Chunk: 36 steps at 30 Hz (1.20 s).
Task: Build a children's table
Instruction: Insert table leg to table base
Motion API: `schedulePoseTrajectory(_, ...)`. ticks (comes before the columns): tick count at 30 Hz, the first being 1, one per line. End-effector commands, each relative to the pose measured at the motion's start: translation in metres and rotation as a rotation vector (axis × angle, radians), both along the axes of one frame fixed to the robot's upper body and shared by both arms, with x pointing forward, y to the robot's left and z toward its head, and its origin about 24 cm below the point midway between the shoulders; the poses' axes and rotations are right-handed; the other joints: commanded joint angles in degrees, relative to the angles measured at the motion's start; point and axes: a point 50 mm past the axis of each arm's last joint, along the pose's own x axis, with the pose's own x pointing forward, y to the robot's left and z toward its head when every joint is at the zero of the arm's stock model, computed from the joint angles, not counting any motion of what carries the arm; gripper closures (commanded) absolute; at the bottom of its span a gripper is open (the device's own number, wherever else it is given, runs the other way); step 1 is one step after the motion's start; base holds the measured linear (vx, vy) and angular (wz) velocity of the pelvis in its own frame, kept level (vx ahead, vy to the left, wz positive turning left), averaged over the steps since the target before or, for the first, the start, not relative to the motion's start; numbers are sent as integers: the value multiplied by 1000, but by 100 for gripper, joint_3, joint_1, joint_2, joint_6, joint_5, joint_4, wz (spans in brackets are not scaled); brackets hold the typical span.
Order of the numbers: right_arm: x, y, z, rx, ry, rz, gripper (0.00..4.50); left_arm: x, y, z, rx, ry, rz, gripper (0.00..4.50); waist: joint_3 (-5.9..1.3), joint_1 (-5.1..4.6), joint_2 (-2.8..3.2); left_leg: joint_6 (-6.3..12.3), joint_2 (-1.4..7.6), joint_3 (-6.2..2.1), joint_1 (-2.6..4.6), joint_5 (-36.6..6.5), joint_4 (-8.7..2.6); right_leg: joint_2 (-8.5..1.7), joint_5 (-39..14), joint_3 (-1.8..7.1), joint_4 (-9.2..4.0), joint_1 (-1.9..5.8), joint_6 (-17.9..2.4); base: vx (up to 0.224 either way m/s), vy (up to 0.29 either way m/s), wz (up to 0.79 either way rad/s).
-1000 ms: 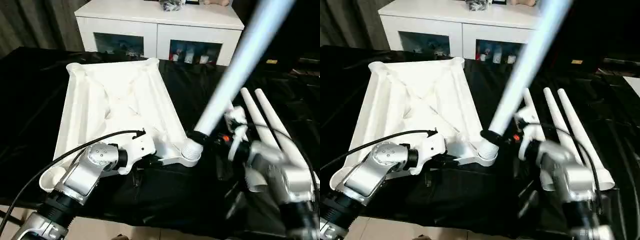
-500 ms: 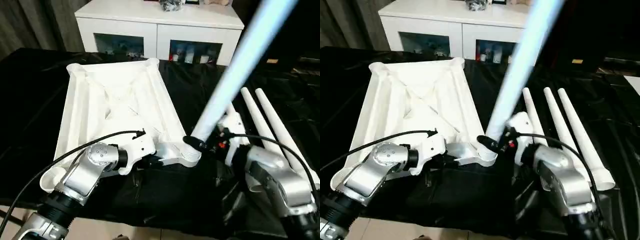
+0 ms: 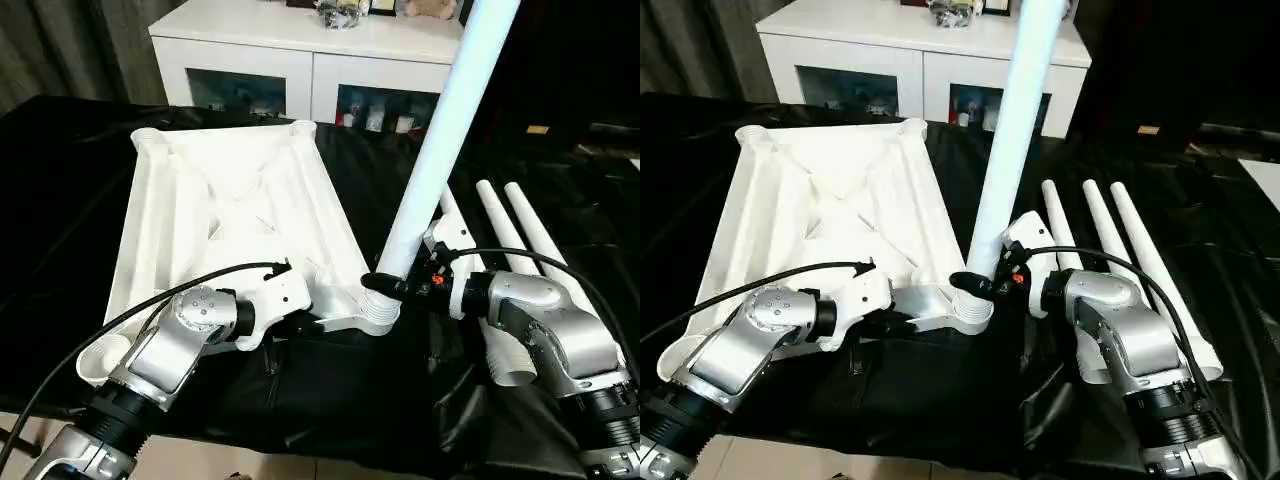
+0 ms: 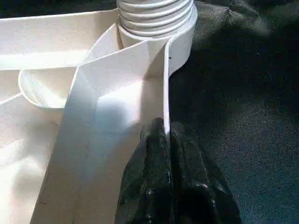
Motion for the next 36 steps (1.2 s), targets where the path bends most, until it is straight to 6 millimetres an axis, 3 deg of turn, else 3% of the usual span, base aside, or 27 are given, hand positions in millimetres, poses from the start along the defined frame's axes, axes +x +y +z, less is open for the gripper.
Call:
schedulePoseTrajectory(1, -14, -6, -38, -75, 180, -20, 265, 3, 6, 4, -19, -36, 67, 450, -215, -1, -8, -92, 375, -159, 70, -1465, -557, -334, -1232, 250, -485, 120, -1133, 0, 0, 0)
schedulePoseTrajectory(4, -11, -6, -44, -95, 178, -76, 265, 6, 11, 3, -17, -34, 107, 450, -210, -9, -5, -98, 367, -156, 65, -1503, -563, -333, -1239, 250, -493, 116, -1159, 0, 0, 0)
schedulePoseTrajectory(6, -6, -8, -50, -125, 166, -145, 265, 8, 13, 2, -21, -27, 144, 450, -194, -28, 7, -195, 359, -166, 76, -1748, -582, -339, -1671, 248, -534, 92, -1097, 0, 0, 0)
schedulePoseTrajectory(8, 3, -9, -55, -156, 152, -249, 265, 12, 14, 0, -13, -27, 188, 450, -172, -81, 3, -292, 353, -199, 58, -1997, -607, -343, -2119, 235, -564, 77, -975, 0, 0, 0)
schedulePoseTrajectory(11, 27, -5, -65, -218, 119, -562, 265, 24, 7, -6, -12, -14, 363, 450, -149, -237, -3, -505, 320, -283, 65, -2545, -619, -372, -3169, 191, -638, 44, -684, 0, 0, 0)
schedulePoseTrajectory(13, 30, -4, -65, -230, 107, -596, 265, 25, 4, -7, -13, -10, 388, 450, -148, -302, 28, -604, 313, -345, 86, -2779, -628, -378, -3454, 138, -696, 34, -542, -56, 20, -18)
schedulePoseTrajectory(14, 33, -1, -66, -226, 103, -629, 265, 27, 1, -8, -17, -1, 428, 450, -160, -336, 3, -556, 321, -365, 75, -2854, -642, -380, -3337, 127, -706, 58, -516, -54, 25, -17)
schedulePoseTrajectory(17, 48, 16, -67, -207, 109, -798, 265, 37, -26, -8, -41, 38, 586, 450, -131, -397, 26, -545, 298, -345, 183, -3235, -624, -339, -3323, 87, -790, -52, -558, 0, 0, 0)
schedulePoseTrajectory(18, 49, 18, -67, -203, 112, -815, 265, 38, -29, -7, -45, 40, 596, 450, -152, -419, 18, -521, 294, -377, 177, -3290, -631, -338, -3183, 51, -787, -1, -545, 0, 0, 0)
schedulePoseTrajectory(20, 55, 26, -66, -207, 102, -865, 265, 42, -44, -4, -74, 39, 633, 450, -165, -417, 53, -504, 319, -364, 165, -3254, -670, -327, -2651, 63, -772, 17, -630, 0, 0, 0)
schedulePoseTrajectory(22, 60, 35, -65, -202, 101, -916, 265, 45, -60, 1, -104, 35, 669, 450, -166, -444, 41, -488, 306, -347, 151, -3225, -667, -319, -2422, 67, -763, 6, -713, 0, 0, 0)
schedulePoseTrajectory(24, 64, 43, -63, -186, 119, -955, 265, 47, -71, 5, -131, 41, 705, 450, -202, -410, -12, -338, 292, -302, 143, -2903, -650, -340, -2051, 116, -730, 11, -828, 0, 0, 0)
schedulePoseTrajectory(25, 65, 44, -63, -186, 118, -960, 265, 47, -73, 6, -134, 46, 706, 450, -207, -412, -26, -300, 296, -300, 107, -2755, -655, -342, -1886, 128, -711, 37, -853, 0, 0, 0)
schedulePoseTrajectory(26, 66, 45, -62, -189, 116, -973, 265, 47, -73, 7, -136, 51, 711, 450, -236, -373, -25, -175, 303, -262, 49, -2208, -647, -346, -1316, 162, -655, 77, -935, 0, 0, 0)
schedulePoseTrajectory(27, 68, 46, -60, -198, 104, -967, 265, 48, -72, 8, -134, 54, 717, 450, -247, -362, -30, -134, 300, -238, 59, -2079, -634, -339, -1163, 164, -646, 74, -973, 0, 0, 0)
schedulePoseTrajectory(28, 68, 46, -60, -198, 104, -967, 265, 48, -72, 7, -134, 55, 718, 450, -247, -362, -30, -134, 300, -238, 59, -2079, -634, -339, -1163, 164, -646, 74, -973, 0, 0, 0)
schedulePoseTrajectory(29, 69, 48, -59, -201, 96, -968, 265, 48, -68, 7, -131, 62, 732, 450, -238, -341, -69, -5, 294, -208, 47, -1957, -620, -339, -1229, 166, -653, 71, -1008, 0, 0, 0)
schedulePoseTrajectory(30, 70, 49, -59, -197, 98, -959, 265, 48, -64, 6, -118, 56, 741, 450, -240, -342, -62, -10, 297, -211, 51, -2041, -619, -337, -1497, 164, -667, 52, -973, 0, 0, 0)
schedulePoseTrajectory(33, 71, 53, -57, -140, 109, -943, 265, 48, -61, 5, -107, 50, 742, 450, -254, -329, -69, -72, 307, -213, 43, -2084, -617, -340, -1638, 161, -681, 43, -889, 0, 0, 0)
schedulePoseTrajectory(36, 75, 60, -50, -71, 89, -897, 195, 49, -57, 4, -102, 45, 740, 450, -262, -317, -61, -47, 314, -202, 25, -1919, -622, -327, -1447, 155, -664, 57, -927, 0, 0, 0)
